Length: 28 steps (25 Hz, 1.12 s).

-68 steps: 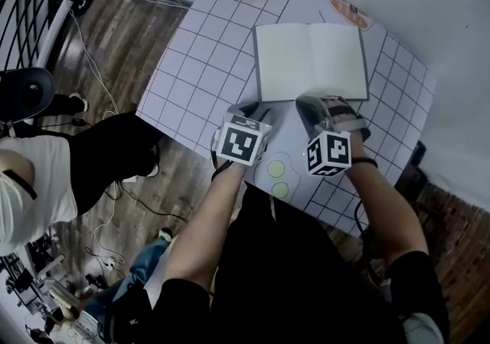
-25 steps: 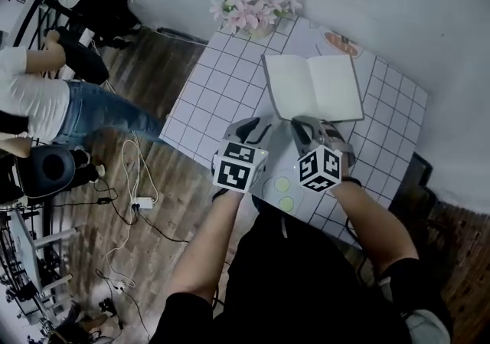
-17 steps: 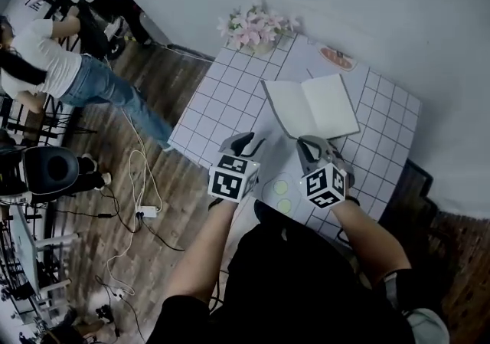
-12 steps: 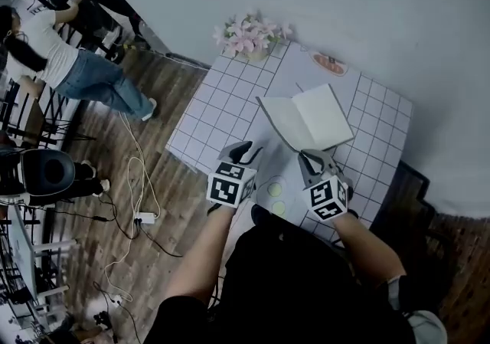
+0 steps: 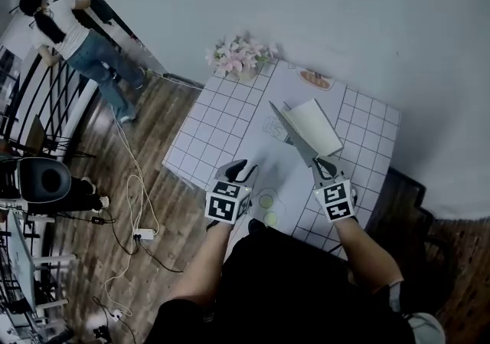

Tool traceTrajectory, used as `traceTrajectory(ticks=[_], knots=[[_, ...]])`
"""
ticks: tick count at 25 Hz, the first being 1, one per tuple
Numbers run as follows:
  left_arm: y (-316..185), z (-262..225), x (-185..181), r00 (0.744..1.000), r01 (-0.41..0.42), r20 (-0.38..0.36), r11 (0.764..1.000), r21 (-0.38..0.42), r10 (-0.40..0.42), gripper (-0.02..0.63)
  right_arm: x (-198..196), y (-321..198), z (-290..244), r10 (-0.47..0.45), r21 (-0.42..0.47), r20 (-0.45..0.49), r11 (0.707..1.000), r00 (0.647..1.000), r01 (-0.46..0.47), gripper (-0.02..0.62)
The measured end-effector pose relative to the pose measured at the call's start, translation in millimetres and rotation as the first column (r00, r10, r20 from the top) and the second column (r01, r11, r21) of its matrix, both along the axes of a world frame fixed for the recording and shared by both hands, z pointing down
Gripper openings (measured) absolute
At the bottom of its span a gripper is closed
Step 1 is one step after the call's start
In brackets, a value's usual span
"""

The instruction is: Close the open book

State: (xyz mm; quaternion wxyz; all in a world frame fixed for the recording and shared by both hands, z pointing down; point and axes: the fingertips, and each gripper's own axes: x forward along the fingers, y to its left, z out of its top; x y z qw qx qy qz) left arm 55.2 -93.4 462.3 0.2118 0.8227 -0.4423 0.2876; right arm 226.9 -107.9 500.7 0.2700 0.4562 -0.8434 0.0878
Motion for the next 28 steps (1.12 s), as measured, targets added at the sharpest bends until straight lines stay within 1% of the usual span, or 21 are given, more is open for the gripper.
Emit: traceTrajectory(ticks=[4, 7, 8, 9, 12, 15, 17, 18, 22, 26, 28], knots=[[1, -9, -2, 1.0, 0.006, -0.006, 1.0, 0.005, -0.006, 0.129, 33, -15, 10, 0.131, -0.026, 0.012, 0.991, 0.991, -0.13, 0.034], [3, -19, -11, 1.0, 0.007, -0.015, 1.0, 0.018, -0.007, 0.129, 56, -26, 26, 0.218, -0.075, 0.007, 0.973, 0.976, -0.217, 0.043], [3, -21, -15, 1.0, 0.008, -0.02, 1.0, 0.023, -0.008, 0.129, 63, -27, 32, 0.243, -0.09, -0.007, 0.966, 0.97, -0.243, 0.059], [3, -24, -18, 1.0, 0.008, -0.023, 1.0, 0.029, -0.008, 0.129, 70, -27, 36, 0.264, -0.102, -0.028, 0.959, 0.964, -0.266, 0.072], [5, -31, -32, 1.0, -0.006, -0.023, 0.999, 0.046, 0.007, 0.129, 84, -18, 38, 0.316, -0.114, -0.084, 0.939, 0.945, -0.324, 0.063], [8, -40, -50, 0.999, -0.03, -0.029, 0.997, 0.067, 0.032, 0.129, 86, -7, 19, 0.368, -0.106, -0.077, 0.921, 0.926, -0.375, 0.055], [7, -47, -66, 0.999, -0.036, -0.034, 0.996, 0.082, 0.039, 0.129, 78, -2, 3, 0.383, -0.088, -0.059, 0.918, 0.922, -0.387, 0.048], [6, -51, -74, 0.998, -0.037, -0.038, 0.995, 0.089, 0.04, 0.129, 71, 0, -5, 0.378, -0.077, -0.048, 0.921, 0.925, -0.381, 0.042], [0, -73, -103, 0.996, -0.032, -0.081, 0.99, 0.136, 0.043, 0.129, 31, 5, -39, 0.322, -0.038, -0.002, 0.946, 0.947, -0.322, 0.026], [-5, -96, -129, 0.987, 0.003, -0.161, 0.986, 0.164, 0.024, 0.129, -2, 5, -75, 0.294, 0.031, -0.04, 0.956, 0.955, -0.293, 0.025], [-10, -108, -142, 0.981, 0.02, -0.192, 0.983, 0.182, 0.016, 0.12, -19, 3, -96, 0.276, 0.07, -0.044, 0.959, 0.96, -0.273, 0.023]])
